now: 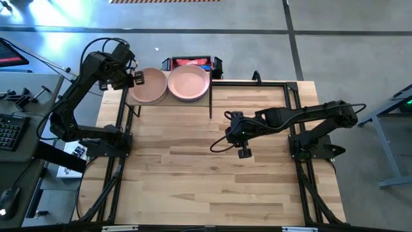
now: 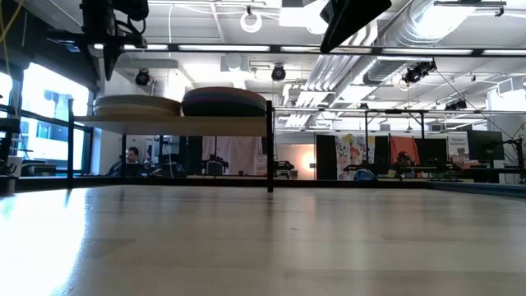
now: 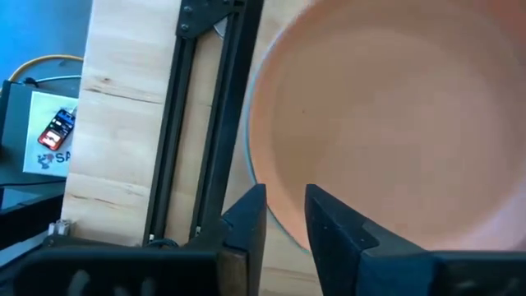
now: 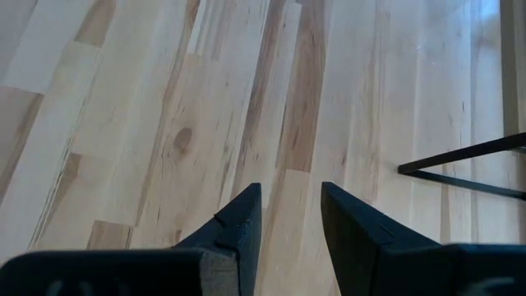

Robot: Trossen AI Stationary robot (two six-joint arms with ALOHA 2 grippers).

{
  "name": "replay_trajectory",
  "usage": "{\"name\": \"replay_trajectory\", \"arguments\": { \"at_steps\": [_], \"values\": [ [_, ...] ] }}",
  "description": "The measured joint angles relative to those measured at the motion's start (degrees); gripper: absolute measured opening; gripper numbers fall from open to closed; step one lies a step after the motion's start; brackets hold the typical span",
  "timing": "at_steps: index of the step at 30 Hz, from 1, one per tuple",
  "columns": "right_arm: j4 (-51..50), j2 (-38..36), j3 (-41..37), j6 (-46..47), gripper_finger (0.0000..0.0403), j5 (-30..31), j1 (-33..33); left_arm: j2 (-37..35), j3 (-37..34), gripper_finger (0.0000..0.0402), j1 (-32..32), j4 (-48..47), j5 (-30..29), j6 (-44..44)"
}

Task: Place and stack plates onto a shelf
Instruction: Stack the brown plate on top of the light blue plate on the shelf

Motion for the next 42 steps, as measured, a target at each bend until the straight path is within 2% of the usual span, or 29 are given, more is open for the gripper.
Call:
{"name": "replay_trajectory", "arguments": {
  "at_steps": [6,12,15,24,33,42],
  "values": [
    [0.0,0.0,0.0,0.0,0.0106,0.0,0.0,0.0,0.0,0.0081,0.0,0.0,3.6,3.1],
    [0.0,0.0,0.0,1.3,0.0106,0.0,0.0,0.0,0.0,0.0075,-1.1,-0.5,11.1,9.1],
    [0.0,0.0,0.0,1.3,0.0106,0.0,0.0,0.0,0.0,0.0074,-2.8,1.2,11.2,9.4],
    [0.0,0.0,0.0,2.6,0.0106,0.0,0.0,2.4,0.0,0.0074,-7.9,17.5,8.4,6.1],
    [0.0,0.0,0.0,2.6,0.0106,0.0,0.0,10.6,0.0,0.0074,-8.1,18.5,8.1,6.0],
    [0.0,0.0,0.0,2.6,0.0106,0.0,0.0,15.0,0.0,0.0074,-8.1,19.6,7.7,7.4]
  ]
}}
